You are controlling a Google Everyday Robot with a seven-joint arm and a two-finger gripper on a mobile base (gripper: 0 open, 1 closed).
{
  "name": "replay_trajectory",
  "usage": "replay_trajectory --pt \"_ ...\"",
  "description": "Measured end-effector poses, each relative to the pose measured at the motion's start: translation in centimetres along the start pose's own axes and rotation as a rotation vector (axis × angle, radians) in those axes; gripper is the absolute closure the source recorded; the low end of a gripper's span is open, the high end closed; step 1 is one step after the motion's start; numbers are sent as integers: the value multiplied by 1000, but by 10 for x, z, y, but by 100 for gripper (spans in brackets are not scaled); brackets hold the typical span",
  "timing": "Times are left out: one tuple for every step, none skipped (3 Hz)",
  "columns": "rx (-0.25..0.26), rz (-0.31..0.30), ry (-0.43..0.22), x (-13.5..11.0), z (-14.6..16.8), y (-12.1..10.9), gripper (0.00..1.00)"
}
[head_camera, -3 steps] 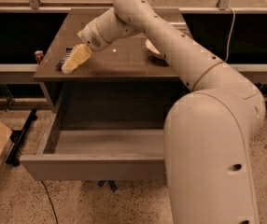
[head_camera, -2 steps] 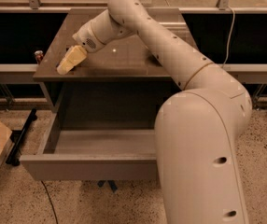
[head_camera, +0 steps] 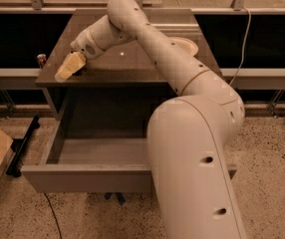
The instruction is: Place rxbar blueberry into top drawer
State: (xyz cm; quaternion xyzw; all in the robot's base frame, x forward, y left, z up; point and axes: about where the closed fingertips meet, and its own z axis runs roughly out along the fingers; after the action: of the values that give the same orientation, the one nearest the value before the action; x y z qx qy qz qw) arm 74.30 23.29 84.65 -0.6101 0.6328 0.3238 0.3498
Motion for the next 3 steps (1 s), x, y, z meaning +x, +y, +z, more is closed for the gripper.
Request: replay_trajectory --pt "-14 23 8 8 6 -3 0" --pt "-8 58 21 24 1 -6 27" --pt "-4 72 31 33 -3 -5 50"
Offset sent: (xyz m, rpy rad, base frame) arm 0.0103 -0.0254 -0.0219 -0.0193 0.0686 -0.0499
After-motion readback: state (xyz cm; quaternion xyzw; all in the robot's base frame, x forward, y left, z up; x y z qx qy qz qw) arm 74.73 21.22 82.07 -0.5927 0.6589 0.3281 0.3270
